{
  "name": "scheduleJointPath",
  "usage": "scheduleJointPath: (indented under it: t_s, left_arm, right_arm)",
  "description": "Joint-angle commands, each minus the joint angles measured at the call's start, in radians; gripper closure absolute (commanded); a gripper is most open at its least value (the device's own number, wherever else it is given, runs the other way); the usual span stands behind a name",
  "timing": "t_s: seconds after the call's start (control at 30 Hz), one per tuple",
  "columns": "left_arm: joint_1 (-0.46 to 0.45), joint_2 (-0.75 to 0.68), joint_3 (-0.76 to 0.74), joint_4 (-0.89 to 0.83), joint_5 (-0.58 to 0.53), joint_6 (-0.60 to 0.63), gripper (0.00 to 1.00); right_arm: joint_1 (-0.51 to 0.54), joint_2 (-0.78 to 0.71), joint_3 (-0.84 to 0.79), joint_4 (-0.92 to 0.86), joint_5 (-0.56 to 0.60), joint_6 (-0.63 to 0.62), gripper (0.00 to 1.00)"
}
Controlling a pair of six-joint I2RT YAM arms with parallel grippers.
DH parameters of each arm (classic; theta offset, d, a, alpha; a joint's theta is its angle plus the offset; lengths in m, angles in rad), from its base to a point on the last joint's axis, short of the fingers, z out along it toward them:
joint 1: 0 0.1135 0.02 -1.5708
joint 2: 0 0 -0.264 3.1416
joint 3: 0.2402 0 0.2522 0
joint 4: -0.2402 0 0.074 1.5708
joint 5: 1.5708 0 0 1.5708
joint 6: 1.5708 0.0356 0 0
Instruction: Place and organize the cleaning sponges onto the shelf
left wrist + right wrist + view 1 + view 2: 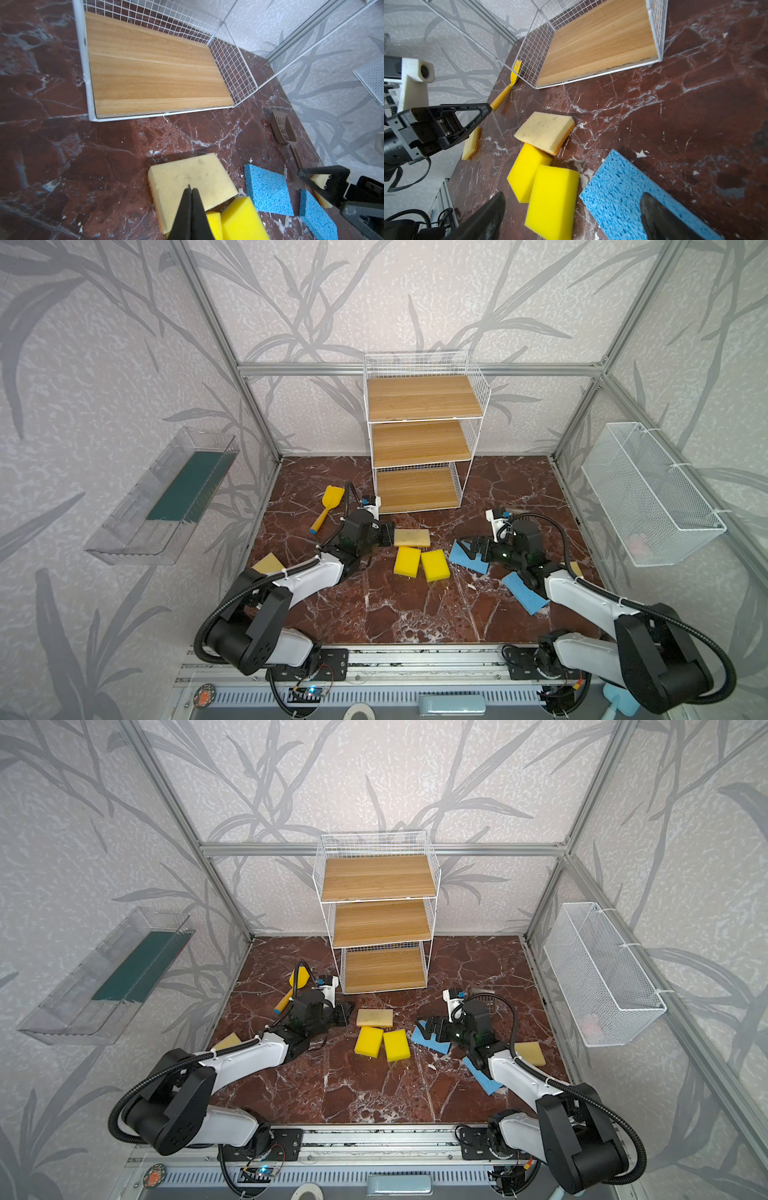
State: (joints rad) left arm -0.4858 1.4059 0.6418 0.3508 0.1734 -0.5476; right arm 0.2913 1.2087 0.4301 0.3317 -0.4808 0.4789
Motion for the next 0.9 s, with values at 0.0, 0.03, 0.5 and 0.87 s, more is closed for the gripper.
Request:
scheduleJointPath:
  t_s: [0.0,0.03,0.5,0.87]
  left_arm:
    - [0.014,0.021,0.075,-0.169,0.007,-0.002,0.84]
    - [0.016,0.045,0.095,-0.201,0.028,-0.012,0.78]
    - [0.058,0.269,0.203,-0.277,0.234,-0.181,0.28]
    - [0.059,0.335,0.187,-0.196,0.288,-0.234,0.38]
  right_arm:
    - [0.009,0.007,0.029,0.003,-0.025,0.012,0.02]
    - [0.011,0.01,0.031,0.003,-0.027,0.013,0.02]
    - [0.012,0.025,0.037,-0.017,-0.039,0.017,0.01]
    - [0.012,0.073,0.068,-0.03,-0.053,0.024,0.02]
